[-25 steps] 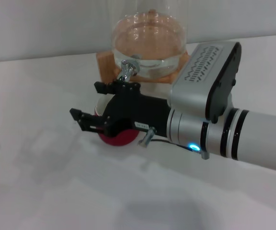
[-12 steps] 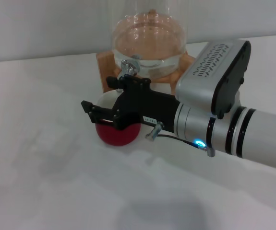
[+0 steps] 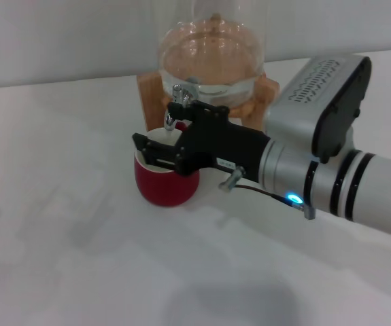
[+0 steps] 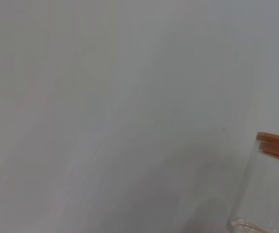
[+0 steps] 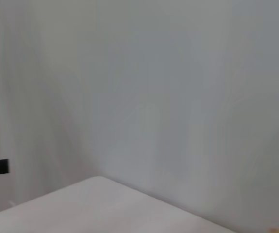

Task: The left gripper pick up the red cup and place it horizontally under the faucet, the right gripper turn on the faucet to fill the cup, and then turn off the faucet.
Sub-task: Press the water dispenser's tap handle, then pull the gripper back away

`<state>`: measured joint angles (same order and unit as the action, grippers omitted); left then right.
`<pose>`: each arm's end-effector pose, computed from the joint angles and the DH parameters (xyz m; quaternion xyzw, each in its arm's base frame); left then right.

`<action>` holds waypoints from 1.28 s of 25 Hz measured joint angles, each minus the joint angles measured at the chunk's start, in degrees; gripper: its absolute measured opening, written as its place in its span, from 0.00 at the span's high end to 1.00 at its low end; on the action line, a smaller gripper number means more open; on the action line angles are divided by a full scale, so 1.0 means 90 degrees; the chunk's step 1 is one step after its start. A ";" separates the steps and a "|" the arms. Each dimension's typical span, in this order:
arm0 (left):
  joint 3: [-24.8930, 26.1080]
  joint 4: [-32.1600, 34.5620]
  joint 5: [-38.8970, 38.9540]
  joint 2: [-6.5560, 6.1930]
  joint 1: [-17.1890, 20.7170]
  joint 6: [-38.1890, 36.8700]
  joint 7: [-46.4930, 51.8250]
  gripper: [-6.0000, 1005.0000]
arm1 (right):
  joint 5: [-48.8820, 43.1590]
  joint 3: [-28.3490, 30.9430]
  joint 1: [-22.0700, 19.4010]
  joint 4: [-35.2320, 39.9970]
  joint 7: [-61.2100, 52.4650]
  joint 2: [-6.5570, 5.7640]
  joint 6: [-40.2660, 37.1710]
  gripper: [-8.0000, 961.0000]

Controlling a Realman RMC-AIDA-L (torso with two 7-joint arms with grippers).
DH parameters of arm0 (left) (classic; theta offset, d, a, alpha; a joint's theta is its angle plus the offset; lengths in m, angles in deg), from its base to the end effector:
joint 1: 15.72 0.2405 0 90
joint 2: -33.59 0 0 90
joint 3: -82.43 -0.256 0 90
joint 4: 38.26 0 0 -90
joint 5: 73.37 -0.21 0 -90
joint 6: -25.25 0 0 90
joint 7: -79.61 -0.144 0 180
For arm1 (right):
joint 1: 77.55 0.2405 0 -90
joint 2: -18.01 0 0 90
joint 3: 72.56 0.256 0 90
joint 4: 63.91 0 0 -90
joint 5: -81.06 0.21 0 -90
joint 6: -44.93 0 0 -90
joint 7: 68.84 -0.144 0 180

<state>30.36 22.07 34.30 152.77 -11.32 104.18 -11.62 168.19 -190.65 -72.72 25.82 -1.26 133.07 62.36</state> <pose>-0.3294 0.2378 0.1060 -0.7652 -0.3349 -0.3931 0.3844 0.1253 0.2978 -0.0521 -0.8866 0.2027 0.2661 0.3195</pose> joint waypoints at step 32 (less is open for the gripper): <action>0.0005 0.0015 0.0000 0.0000 0.0047 0.0081 0.0000 0.14 | -0.0014 0.0423 -0.0399 0.0126 0.0001 0.0008 0.0047 0.19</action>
<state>30.40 22.21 34.30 152.77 -10.89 104.91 -11.62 168.07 -186.85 -76.30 26.95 -1.25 133.15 62.78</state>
